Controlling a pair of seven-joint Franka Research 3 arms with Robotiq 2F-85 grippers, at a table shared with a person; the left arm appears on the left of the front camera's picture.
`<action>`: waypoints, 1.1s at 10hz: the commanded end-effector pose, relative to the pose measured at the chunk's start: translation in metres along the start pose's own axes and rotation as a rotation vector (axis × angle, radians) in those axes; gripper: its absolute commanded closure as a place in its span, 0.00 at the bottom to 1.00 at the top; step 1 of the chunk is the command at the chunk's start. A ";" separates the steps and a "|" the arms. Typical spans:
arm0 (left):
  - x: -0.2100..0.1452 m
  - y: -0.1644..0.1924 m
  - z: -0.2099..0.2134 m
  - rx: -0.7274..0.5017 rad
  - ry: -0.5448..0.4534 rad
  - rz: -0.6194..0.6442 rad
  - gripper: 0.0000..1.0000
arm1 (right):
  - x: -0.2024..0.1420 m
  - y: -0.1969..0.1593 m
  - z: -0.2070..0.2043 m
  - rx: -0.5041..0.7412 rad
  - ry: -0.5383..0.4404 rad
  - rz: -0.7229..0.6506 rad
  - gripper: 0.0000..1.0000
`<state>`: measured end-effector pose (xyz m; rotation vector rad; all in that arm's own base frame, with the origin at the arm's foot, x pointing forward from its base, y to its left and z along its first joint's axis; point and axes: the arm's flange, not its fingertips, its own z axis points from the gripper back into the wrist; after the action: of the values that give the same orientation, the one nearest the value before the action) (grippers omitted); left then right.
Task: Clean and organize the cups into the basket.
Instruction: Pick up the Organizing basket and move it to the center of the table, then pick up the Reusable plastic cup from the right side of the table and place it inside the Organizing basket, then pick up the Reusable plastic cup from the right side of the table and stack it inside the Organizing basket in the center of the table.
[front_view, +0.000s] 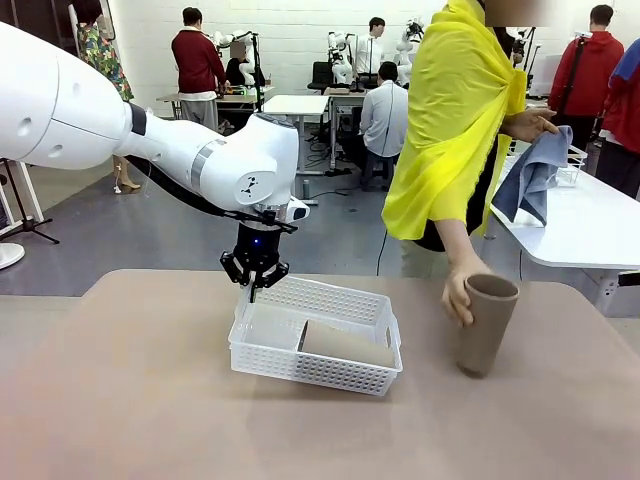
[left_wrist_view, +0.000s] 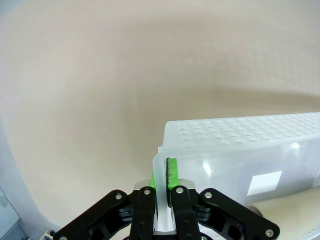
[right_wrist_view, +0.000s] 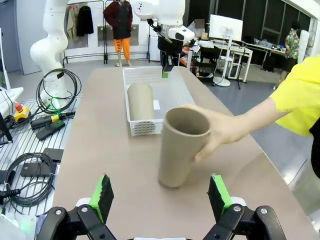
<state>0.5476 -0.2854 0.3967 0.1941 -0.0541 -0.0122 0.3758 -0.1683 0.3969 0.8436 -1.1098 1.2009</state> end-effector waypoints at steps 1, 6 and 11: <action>-0.002 0.002 -0.002 -0.003 -0.003 -0.002 1.00 | 0.001 0.004 0.001 0.006 0.005 0.003 0.00; -0.002 0.002 -0.002 -0.003 -0.003 -0.002 1.00 | 0.001 0.004 0.001 0.006 0.005 0.003 0.00; -0.002 0.002 -0.002 -0.003 -0.003 -0.002 1.00 | -0.032 -0.023 -0.023 -0.009 0.047 -0.003 0.00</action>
<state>0.5476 -0.2854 0.3967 0.1941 -0.0542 -0.0122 0.3854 -0.1653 0.3780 0.8304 -1.0753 1.1934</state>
